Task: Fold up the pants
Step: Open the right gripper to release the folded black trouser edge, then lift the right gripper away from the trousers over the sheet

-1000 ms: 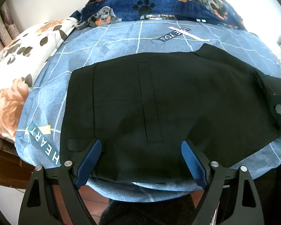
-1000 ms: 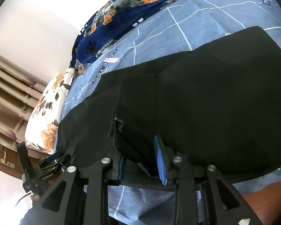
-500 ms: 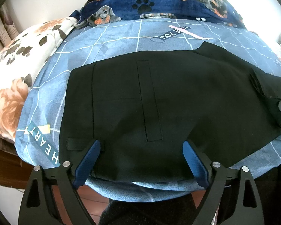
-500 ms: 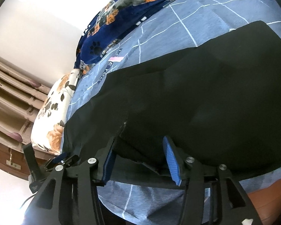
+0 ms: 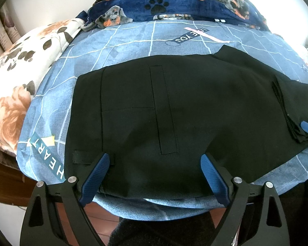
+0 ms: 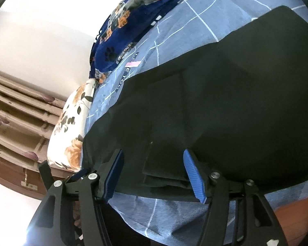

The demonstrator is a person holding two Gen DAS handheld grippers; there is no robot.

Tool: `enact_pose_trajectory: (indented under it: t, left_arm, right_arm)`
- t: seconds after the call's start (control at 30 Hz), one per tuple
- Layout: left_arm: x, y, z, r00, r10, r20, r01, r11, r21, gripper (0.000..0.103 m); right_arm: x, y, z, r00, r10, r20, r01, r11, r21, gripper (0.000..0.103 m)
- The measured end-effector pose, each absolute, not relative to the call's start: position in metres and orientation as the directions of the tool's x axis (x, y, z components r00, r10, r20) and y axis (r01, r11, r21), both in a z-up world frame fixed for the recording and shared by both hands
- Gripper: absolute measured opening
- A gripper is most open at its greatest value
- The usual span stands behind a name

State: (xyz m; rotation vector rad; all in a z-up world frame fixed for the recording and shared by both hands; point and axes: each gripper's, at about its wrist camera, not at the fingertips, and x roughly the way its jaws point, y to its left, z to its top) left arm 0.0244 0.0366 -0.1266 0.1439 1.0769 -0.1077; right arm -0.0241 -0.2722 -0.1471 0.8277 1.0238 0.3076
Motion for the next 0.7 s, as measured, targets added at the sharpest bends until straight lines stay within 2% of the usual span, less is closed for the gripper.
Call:
enact_pose_trajectory:
  t: [0.47,0.53,0.6,0.7]
  left_arm:
    - [0.024,0.037,-0.13,0.47,-0.02,-0.883,0.155,0.986,0.061,0.091]
    - [0.024,0.039,-0.131,0.469,-0.022,-0.883,0.155,0.986,0.058,0.091]
    - [0.025,0.039,-0.131,0.465,-0.02,-0.885,0.155,0.986,0.059,0.091]
    - [0.023,0.038,-0.132,0.46,-0.017,-0.888,0.162,0.985,0.065,0.091]
  right_arm:
    - [-0.021,-0.285,-0.142,0.506,0.597,-0.623,0.124,0.664,0.737,0.058]
    - [-0.022,-0.305,-0.136,0.543,0.579,-0.609,0.129,0.658,0.741,0.05]
    - [-0.021,-0.325,-0.133,0.572,0.553,-0.605,0.138,0.663,0.736,0.025]
    - [-0.02,-0.369,-0.135,0.608,0.484,-0.63,0.202,0.673,0.712,0.017]
